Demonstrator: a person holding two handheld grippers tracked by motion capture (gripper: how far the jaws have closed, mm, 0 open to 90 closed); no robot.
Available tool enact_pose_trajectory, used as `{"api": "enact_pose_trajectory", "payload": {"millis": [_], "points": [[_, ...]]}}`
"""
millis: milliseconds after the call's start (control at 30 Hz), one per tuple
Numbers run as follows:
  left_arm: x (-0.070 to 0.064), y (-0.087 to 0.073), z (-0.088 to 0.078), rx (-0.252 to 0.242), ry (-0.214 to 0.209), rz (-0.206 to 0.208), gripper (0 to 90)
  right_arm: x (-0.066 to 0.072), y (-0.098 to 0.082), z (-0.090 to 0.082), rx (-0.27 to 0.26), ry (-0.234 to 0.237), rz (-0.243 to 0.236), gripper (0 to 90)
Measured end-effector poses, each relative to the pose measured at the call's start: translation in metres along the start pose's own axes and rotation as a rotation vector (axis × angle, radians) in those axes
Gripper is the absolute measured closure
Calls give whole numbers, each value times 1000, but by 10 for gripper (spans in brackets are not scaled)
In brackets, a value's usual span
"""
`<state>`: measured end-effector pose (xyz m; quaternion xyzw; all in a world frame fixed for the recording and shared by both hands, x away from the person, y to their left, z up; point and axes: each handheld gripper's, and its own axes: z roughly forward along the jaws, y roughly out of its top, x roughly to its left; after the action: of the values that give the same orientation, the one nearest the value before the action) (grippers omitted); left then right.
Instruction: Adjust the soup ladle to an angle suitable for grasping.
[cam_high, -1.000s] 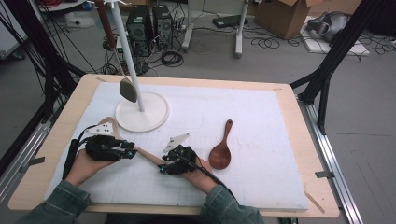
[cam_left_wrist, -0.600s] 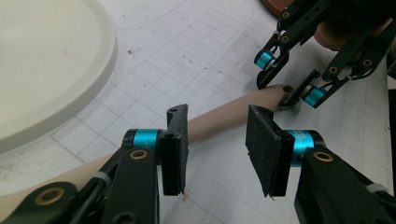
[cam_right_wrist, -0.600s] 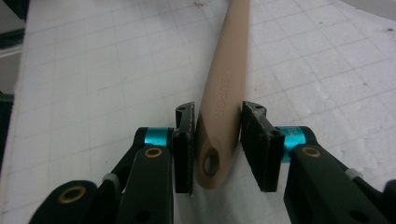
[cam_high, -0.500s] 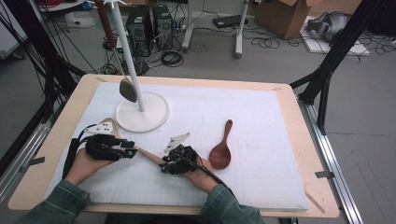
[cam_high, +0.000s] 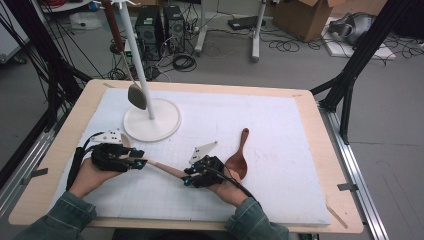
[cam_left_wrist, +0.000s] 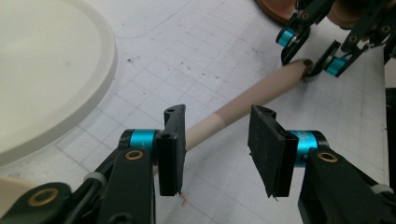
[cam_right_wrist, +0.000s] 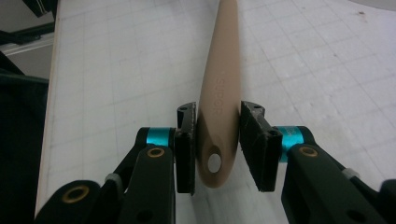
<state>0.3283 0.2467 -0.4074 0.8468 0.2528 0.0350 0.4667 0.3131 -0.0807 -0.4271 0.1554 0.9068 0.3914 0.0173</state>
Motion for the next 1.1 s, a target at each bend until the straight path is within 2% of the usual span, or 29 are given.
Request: {"api": "enact_pose_trajectory", "payload": {"millis": [300, 467, 600, 767, 900, 1000, 1100], "points": [[-5, 3, 2, -3, -11, 14, 561, -8, -12, -17, 28, -1, 12, 681], [-6, 4, 3, -6, -17, 12, 559, -14, -18, -23, 40, -25, 10, 682], [-6, 5, 3, -3, -18, 19, 557, -19, -22, -23, 58, -41, 20, 682], [-7, 6, 4, -3, -20, 19, 549, -20, -25, -19, 71, -56, 5, 678], [-7, 7, 5, -5, -19, 22, 544, -21, -27, -18, 59, -51, 20, 665], [-7, 8, 5, -9, -21, 25, 536, -21, -28, -17, 57, -54, 19, 599], [-7, 9, 5, -11, -30, 26, 523, -19, -27, -14, 65, -66, -15, 600]]}}
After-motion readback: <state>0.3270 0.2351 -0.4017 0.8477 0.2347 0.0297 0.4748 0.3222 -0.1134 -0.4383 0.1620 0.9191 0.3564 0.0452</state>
